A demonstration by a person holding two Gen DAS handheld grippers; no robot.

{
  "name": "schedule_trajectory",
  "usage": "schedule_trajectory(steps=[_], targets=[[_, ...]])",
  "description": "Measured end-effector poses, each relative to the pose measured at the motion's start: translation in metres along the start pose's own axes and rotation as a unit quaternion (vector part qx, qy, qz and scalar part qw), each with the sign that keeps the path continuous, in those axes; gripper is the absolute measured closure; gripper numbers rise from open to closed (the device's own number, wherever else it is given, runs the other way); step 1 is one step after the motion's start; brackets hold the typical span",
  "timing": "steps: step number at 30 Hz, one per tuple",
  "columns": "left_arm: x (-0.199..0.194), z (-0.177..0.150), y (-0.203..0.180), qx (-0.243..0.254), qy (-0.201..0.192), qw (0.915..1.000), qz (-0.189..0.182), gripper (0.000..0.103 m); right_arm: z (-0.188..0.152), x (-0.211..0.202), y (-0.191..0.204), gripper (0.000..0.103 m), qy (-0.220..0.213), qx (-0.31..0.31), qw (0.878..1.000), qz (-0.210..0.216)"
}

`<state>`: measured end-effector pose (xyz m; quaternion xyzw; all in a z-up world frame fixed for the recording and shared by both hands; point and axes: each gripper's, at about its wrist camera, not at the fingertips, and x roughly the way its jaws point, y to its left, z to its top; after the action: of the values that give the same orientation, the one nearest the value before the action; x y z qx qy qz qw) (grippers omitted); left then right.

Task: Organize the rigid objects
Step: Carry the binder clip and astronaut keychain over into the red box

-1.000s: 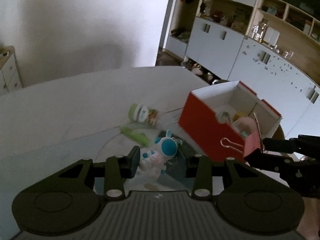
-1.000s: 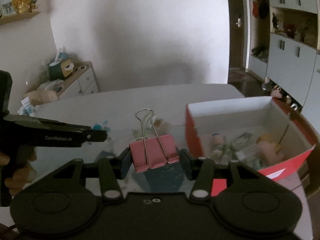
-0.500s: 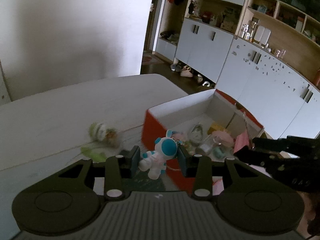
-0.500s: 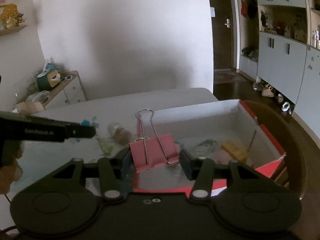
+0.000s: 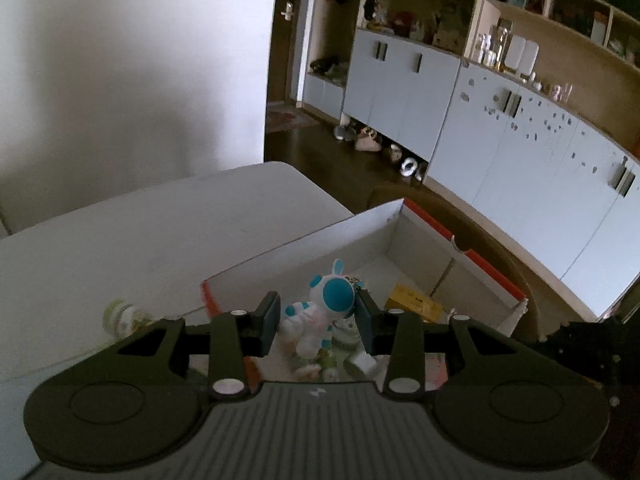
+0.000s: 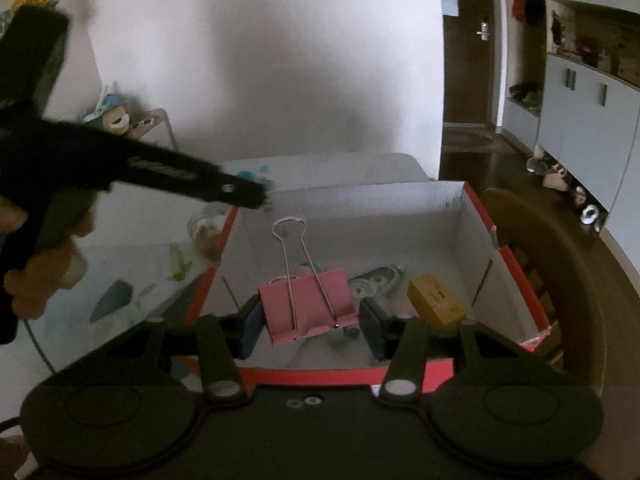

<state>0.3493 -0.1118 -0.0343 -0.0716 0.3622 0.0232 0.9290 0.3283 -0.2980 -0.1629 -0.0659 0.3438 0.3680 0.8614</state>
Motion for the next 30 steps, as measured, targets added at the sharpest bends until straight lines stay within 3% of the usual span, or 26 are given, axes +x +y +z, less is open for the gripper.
schedule_trajectory(steps=[22, 30], targets=[[0.122, 0.02, -0.039, 0.023, 0.068, 0.9974, 0.002, 0.063, -0.002, 0.065, -0.026, 0.052, 0.1, -0.043, 0.994, 0.034], [0.154, 0.016, -0.042, 0.045, 0.103, 0.9933, 0.027, 0.063, 0.001, 0.079, -0.027, 0.052, 0.108, -0.052, 0.992, 0.032]])
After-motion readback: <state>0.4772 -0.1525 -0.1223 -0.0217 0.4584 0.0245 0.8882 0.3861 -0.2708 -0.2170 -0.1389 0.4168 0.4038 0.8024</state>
